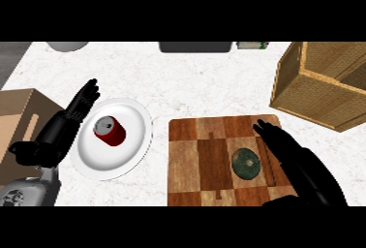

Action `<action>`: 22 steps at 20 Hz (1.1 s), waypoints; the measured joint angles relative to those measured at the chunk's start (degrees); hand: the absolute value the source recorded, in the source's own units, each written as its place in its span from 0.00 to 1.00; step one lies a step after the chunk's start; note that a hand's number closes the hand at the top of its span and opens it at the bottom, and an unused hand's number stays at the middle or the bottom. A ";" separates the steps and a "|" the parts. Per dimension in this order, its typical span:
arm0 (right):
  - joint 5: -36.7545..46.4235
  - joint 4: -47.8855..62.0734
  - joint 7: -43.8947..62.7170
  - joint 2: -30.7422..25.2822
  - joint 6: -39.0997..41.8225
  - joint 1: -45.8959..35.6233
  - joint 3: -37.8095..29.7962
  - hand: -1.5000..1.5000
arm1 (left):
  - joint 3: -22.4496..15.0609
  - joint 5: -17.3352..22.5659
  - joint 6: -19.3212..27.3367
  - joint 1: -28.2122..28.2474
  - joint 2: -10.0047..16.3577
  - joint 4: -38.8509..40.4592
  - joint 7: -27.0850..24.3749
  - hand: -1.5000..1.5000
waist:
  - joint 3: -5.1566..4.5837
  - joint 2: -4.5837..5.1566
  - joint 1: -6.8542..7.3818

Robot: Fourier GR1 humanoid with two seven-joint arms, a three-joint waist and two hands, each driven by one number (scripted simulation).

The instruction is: Pick the squash from the cutting board and place it in the basket

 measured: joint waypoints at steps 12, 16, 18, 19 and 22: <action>6.21 -0.21 -0.14 3.28 1.49 2.15 1.60 0.00 | 2.71 -2.34 -2.62 -1.18 -2.43 0.92 0.19 0.50 | -0.01 0.00 -0.06; 8.20 2.10 0.39 4.50 2.39 0.10 1.42 0.00 | 3.21 -2.79 -3.20 -1.51 -3.06 0.14 1.36 0.50 | -0.01 0.01 -0.01; 10.00 4.08 0.14 5.61 1.22 -0.06 2.57 0.00 | 3.17 -3.38 -3.26 -0.88 -3.60 0.03 0.95 0.50 | -0.01 0.00 0.02; 10.61 4.90 0.22 6.11 1.21 -0.54 2.77 0.00 | 2.98 -3.85 -3.07 -1.16 -4.11 0.22 1.01 0.50 | -0.01 0.01 0.01; 11.34 6.43 0.15 7.02 1.42 -1.52 2.06 0.00 | 3.57 -4.05 -3.70 -1.47 -4.42 -0.29 1.57 0.50 | 0.00 0.01 0.01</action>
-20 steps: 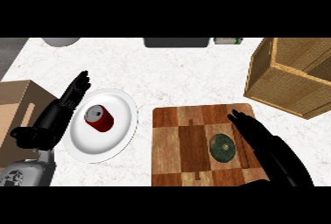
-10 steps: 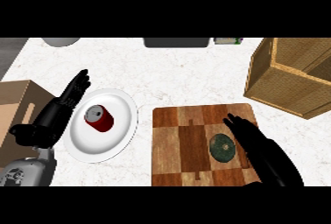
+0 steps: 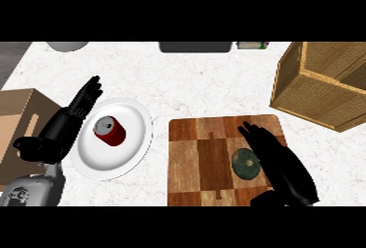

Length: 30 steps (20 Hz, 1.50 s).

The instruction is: Pick the squash from the cutting board and place it in the basket

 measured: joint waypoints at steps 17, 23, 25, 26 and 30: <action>3.91 14.50 -3.69 3.18 -2.74 -3.87 -2.38 0.00 | 2.19 -1.38 -2.42 0.22 -1.07 0.92 -1.26 0.50 | -0.12 -0.09 0.05; 5.50 16.14 -3.97 3.26 0.21 -4.54 -0.50 1.00 | 2.08 -1.97 -2.30 0.34 -1.94 1.12 -1.26 0.50 | -0.42 -0.30 0.01; 5.93 17.07 -5.30 3.03 -0.60 -4.10 -0.31 1.00 | 2.48 -1.94 -2.37 -0.36 -1.86 1.32 -0.91 0.50 | -0.51 -0.38 -0.02; 6.25 17.99 -5.40 3.28 -0.62 -4.59 -0.31 1.00 | 2.64 -1.99 -2.52 0.03 -1.80 1.26 -1.50 0.50 | -0.53 -0.39 -0.06; 7.87 19.18 -9.05 1.89 -2.63 -4.44 0.61 1.00 | 2.63 -1.89 -2.93 0.94 -2.05 0.39 -1.28 0.50 | -0.57 -0.55 0.00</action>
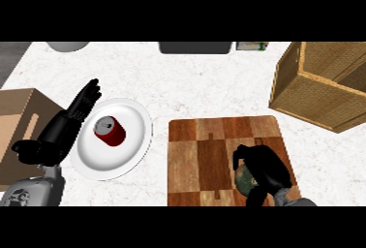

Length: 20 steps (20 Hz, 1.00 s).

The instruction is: Pick the squash from the cutting board and place it in the basket

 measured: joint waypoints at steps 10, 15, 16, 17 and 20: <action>7.25 -0.35 5.89 3.37 -3.11 0.50 1.66 1.00 | 0.01 -0.99 0.45 -0.70 -0.47 0.61 -0.15 0.50 | -0.24 0.02 -0.21; 6.10 -1.88 16.54 6.79 -4.53 -0.29 2.76 1.00 | 0.94 -0.11 -0.33 -1.82 0.29 0.80 0.39 0.50 | -0.11 0.16 -0.21; 4.66 -2.18 18.79 7.27 -5.49 -0.95 3.87 1.00 | 0.92 -0.16 -0.20 -2.08 0.12 1.16 0.43 0.50 | 0.01 0.24 -0.12; 2.78 -2.56 19.72 7.72 -6.70 -1.12 4.03 1.00 | 1.01 -0.09 -0.37 -2.09 0.32 1.05 0.55 0.50 | 0.14 0.32 -0.02; -3.38 -6.39 22.71 8.59 -9.37 -2.03 5.02 1.00 | 0.63 -0.31 -0.09 -2.10 0.04 0.01 1.55 0.50 | 0.40 0.40 0.12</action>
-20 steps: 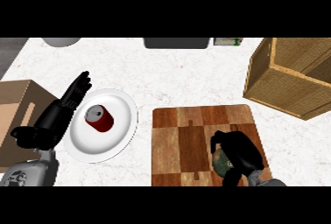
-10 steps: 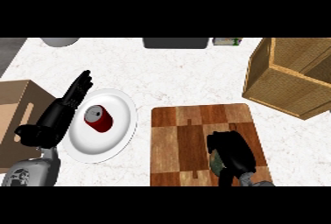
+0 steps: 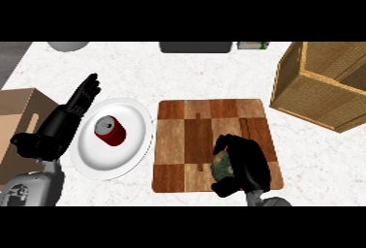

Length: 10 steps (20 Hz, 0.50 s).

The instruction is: Pick the squash from the cutting board and place it in the basket

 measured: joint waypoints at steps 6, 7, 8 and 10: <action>-7.27 -13.57 2.10 0.63 -9.08 0.50 2.48 1.00 | 0.12 -0.11 0.13 0.90 -0.23 0.36 -0.69 0.50 | 0.15 -0.11 -0.55; -7.45 -16.61 3.13 0.67 -9.74 0.79 3.12 1.00 | 0.14 -0.16 0.33 0.71 -0.39 0.60 -0.56 0.50 | 0.15 -0.13 -0.70; -7.53 -19.51 4.39 0.70 -10.13 0.92 3.67 1.00 | 0.21 -0.06 0.30 0.63 -0.33 0.33 -0.24 0.50 | 0.15 -0.15 -0.70; -6.68 -24.75 8.09 0.75 -10.43 0.89 5.22 1.00 | -0.14 -0.43 0.41 1.31 -0.66 0.44 -1.07 0.50 | 0.14 -0.14 -0.64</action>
